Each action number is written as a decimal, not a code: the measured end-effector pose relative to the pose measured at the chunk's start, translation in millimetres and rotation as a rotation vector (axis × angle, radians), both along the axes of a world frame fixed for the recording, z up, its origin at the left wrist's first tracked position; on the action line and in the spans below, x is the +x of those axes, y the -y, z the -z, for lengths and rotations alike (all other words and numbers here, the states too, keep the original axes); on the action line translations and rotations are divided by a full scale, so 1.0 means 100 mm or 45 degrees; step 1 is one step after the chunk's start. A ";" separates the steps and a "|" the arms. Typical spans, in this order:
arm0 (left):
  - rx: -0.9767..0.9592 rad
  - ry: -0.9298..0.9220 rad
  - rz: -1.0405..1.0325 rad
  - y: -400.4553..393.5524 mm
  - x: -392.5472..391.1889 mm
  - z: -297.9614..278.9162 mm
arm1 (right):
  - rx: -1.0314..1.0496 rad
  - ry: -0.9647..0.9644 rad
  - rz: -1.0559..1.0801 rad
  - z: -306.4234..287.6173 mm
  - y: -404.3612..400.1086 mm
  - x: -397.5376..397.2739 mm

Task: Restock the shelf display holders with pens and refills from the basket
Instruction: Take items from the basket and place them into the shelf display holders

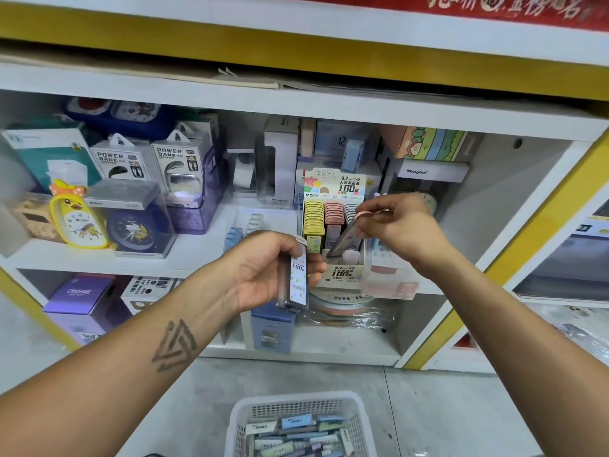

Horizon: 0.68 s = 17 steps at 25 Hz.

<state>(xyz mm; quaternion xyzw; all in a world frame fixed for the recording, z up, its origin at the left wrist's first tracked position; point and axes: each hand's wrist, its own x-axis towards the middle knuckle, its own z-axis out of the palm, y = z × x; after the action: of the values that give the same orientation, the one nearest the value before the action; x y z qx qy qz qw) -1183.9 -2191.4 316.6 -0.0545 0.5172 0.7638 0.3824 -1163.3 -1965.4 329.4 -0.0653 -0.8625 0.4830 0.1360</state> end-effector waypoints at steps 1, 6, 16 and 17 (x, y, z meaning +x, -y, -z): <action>0.020 -0.008 0.003 0.01 0.00 0.00 | 0.081 -0.011 -0.016 0.02 0.02 -0.02; 0.074 -0.076 0.052 0.04 0.02 0.01 | 0.534 -0.130 -0.147 0.17 0.16 -0.07; 0.131 -0.205 0.092 -0.09 0.04 0.04 | -0.253 0.211 -0.312 0.02 0.29 0.07; 0.137 -0.204 0.088 -0.11 0.05 0.04 | -0.284 0.199 -0.296 0.01 0.26 0.09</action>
<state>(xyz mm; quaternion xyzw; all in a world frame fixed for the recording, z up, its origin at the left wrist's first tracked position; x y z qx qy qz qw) -1179.1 -2180.0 312.5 0.0452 0.5059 0.7787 0.3683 -1154.5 -1991.6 328.6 -0.0172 -0.8132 0.5818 0.0036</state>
